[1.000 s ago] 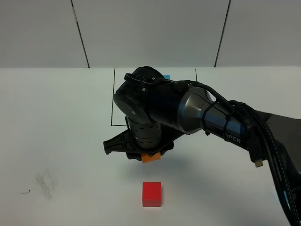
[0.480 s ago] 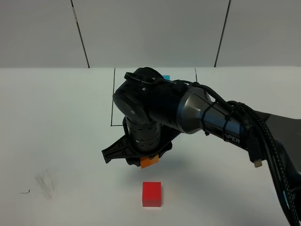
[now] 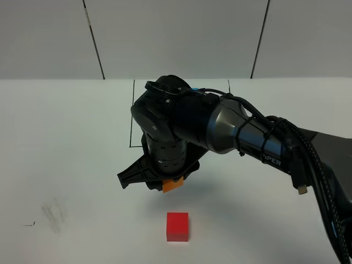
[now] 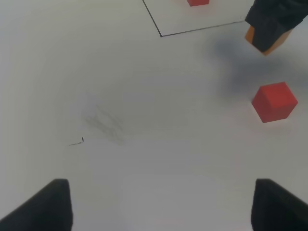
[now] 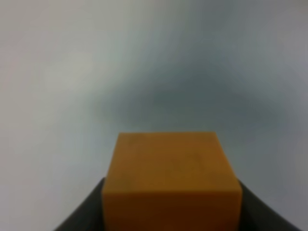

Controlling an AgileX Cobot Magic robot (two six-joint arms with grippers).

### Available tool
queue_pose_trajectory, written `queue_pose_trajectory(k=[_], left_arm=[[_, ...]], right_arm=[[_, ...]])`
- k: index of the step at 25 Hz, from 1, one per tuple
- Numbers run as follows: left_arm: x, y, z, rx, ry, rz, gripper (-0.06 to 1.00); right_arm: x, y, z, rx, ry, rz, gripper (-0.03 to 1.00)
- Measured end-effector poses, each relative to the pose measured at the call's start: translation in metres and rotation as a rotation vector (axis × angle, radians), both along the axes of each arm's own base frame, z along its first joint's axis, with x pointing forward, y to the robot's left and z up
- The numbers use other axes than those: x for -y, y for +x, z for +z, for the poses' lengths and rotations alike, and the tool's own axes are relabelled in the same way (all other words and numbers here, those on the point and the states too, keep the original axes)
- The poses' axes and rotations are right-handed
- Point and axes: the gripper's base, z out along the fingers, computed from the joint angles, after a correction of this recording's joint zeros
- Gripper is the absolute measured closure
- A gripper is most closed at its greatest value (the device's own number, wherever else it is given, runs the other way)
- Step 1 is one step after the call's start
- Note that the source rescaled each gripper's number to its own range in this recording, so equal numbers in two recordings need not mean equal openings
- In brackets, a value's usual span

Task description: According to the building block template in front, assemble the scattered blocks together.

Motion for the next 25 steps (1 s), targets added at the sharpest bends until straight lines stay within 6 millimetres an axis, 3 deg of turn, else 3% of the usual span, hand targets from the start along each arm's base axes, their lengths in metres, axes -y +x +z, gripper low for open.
queue_pose_trajectory(k=[11, 25], left_arm=[[0.000, 0.000, 0.000, 0.000, 0.000, 0.000, -0.01], [0.000, 0.000, 0.000, 0.000, -0.001, 0.001, -0.01]], right_arm=[[0.005, 0.021, 0.007, 0.038, 0.110, -0.071, 0.76], [0.019, 0.038, -0.037, -0.085, 0.028, -0.128, 0.76]])
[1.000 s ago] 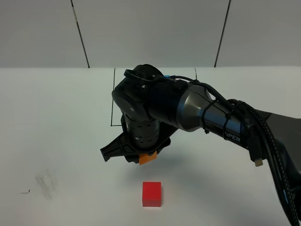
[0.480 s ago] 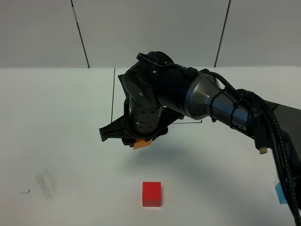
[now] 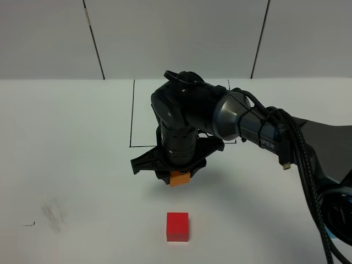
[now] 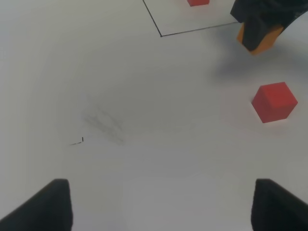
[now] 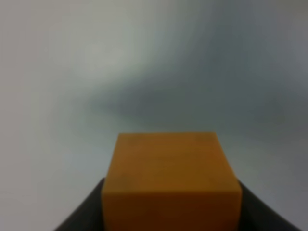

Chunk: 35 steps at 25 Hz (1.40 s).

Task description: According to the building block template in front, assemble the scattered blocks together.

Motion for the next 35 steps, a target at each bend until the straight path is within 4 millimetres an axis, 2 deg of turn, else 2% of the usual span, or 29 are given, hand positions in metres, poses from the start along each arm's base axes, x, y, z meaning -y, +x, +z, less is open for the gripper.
queue_pose_trajectory(k=[5, 19, 35], left_arm=[[0.000, 0.000, 0.000, 0.000, 0.000, 0.000, -0.01], [0.000, 0.000, 0.000, -0.001, -0.002, 0.001, -0.01], [0.000, 0.000, 0.000, -0.001, -0.002, 0.001, -0.01]], right_arm=[[0.004, 0.001, -0.009, -0.035, -0.036, -0.006, 0.76], [-0.001, 0.006, -0.008, 0.035, 0.004, 0.037, 0.76], [-0.012, -0.003, -0.008, 0.046, 0.000, 0.151, 0.76]])
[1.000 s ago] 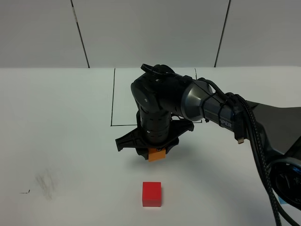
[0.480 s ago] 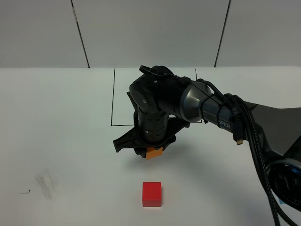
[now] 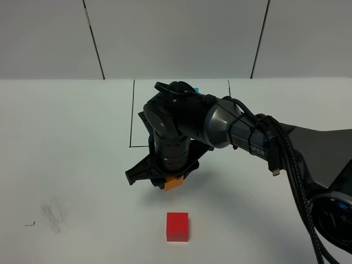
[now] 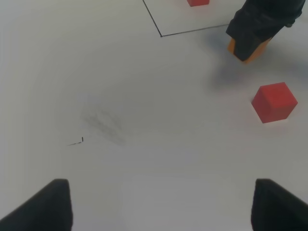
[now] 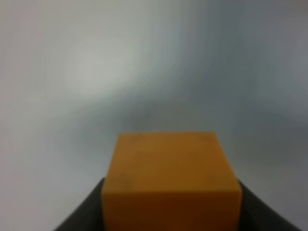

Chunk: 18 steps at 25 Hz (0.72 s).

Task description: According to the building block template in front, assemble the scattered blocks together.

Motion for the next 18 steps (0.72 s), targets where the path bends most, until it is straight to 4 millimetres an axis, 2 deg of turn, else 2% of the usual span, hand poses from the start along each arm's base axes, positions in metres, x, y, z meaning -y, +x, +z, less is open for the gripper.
queue_pose_trajectory(k=[5, 9, 15, 18], left_arm=[[0.000, 0.000, 0.000, 0.000, 0.000, 0.000, -0.01], [0.000, 0.000, 0.000, 0.000, 0.000, 0.000, -0.01], [0.000, 0.000, 0.000, 0.000, 0.000, 0.000, -0.01], [0.000, 0.000, 0.000, 0.000, 0.000, 0.000, -0.01]], right_arm=[[0.005, 0.000, -0.007, -0.010, -0.020, -0.024, 0.76], [0.019, -0.002, -0.015, -0.034, -0.027, -0.055, 0.76], [0.026, -0.008, -0.009, 0.007, 0.025, -0.072, 0.76], [0.026, -0.009, -0.012, 0.016, 0.054, -0.098, 0.76]])
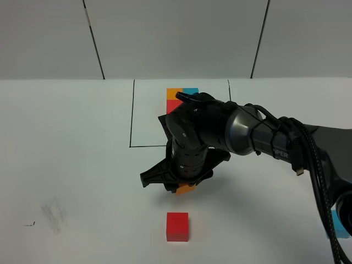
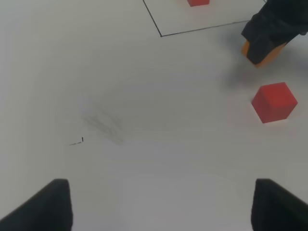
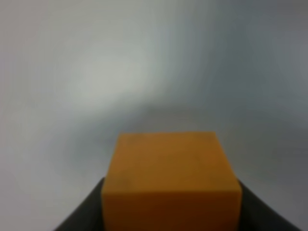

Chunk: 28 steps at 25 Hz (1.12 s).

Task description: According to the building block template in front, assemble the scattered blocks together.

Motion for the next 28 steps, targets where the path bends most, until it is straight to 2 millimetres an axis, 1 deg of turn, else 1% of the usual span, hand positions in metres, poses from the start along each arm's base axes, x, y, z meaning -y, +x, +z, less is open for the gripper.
queue_pose_trajectory(k=[4, 9, 17, 23, 28], left_arm=[[0.000, 0.000, 0.000, 0.000, 0.000, 0.000, -0.01], [0.000, 0.000, 0.000, 0.000, 0.000, 0.000, -0.01], [0.000, 0.000, 0.000, 0.000, 0.000, 0.000, -0.01], [0.000, 0.000, 0.000, 0.000, 0.000, 0.000, -0.01], [0.000, 0.000, 0.000, 0.000, 0.001, 0.000, -0.01]], right_arm=[[-0.003, -0.001, -0.001, -0.009, 0.043, -0.026, 0.76], [-0.003, -0.001, -0.001, -0.010, 0.047, -0.028, 0.76], [0.009, -0.014, 0.004, -0.008, 0.050, -0.027, 0.76], [0.018, -0.022, -0.013, -0.022, 0.046, -0.052, 0.76], [0.016, -0.019, -0.013, 0.004, 0.094, -0.078, 0.76]])
